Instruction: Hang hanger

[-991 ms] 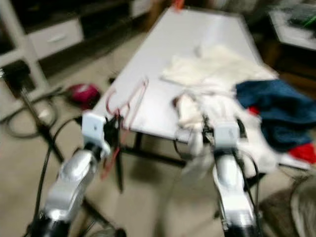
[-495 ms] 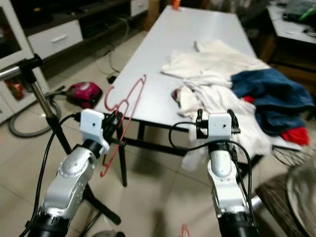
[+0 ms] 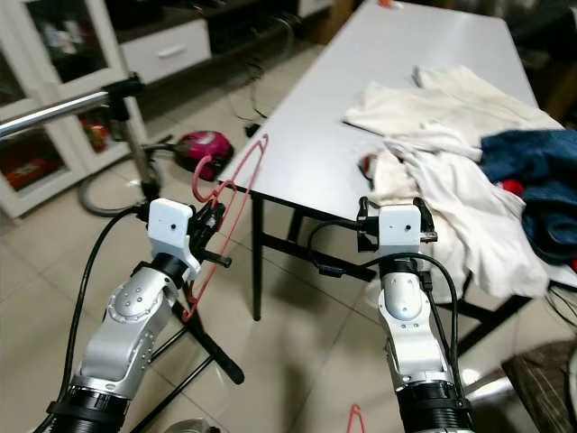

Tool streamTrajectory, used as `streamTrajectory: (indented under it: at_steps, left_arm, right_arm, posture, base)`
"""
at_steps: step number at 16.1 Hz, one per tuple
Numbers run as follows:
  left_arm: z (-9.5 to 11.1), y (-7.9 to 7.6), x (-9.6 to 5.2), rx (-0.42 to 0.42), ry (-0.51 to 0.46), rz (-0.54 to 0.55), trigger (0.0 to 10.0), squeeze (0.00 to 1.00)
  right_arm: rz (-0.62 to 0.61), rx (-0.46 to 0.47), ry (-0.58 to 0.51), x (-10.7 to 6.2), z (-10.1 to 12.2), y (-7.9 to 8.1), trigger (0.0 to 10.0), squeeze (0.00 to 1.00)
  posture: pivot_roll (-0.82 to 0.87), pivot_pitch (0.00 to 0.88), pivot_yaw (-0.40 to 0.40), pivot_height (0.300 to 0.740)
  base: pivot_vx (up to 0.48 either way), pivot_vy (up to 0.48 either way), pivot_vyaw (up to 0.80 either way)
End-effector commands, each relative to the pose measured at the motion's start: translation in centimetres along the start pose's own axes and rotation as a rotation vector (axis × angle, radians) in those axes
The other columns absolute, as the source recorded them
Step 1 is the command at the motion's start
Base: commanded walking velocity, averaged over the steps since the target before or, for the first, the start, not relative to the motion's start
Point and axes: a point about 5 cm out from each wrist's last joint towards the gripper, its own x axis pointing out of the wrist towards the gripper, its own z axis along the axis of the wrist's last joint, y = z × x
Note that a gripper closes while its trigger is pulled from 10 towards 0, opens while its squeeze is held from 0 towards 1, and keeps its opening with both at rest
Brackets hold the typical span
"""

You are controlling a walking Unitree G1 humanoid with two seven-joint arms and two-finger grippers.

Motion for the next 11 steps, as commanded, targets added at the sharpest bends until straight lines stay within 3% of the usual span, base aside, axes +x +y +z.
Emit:
streamTrajectory:
  at_steps: [1,3,11]
  left_arm:
    - [0.31,-0.27,0.31,0.005,-0.014,-0.012,10.0,0.00]
    - [0.27,-0.28,0.30,0.003,-0.013,-0.014,10.0,0.00]
    - [0.08,-0.57,0.27,0.011,-0.007,-0.030,10.0,0.00]
  right_arm:
    - [0.000,-0.010,-0.015,0.22,0.21,-0.20,10.0,0.00]
    - [0.007,-0.008,-0.016,0.25,0.21,-0.08,10.0,0.00]
    - [0.047,0.043,-0.009,0.05,-0.20,0.23,10.0,0.00]
  posture:
    - [0.03,0.000,0.001,0.740]
    - [0.03,0.000,0.001,0.740]
    - [0.03,0.000,0.000,0.740]
  base:
    - [0.000,0.000,0.00]
    - [0.000,0.000,0.00]
    - [-0.305,0.000,0.00]
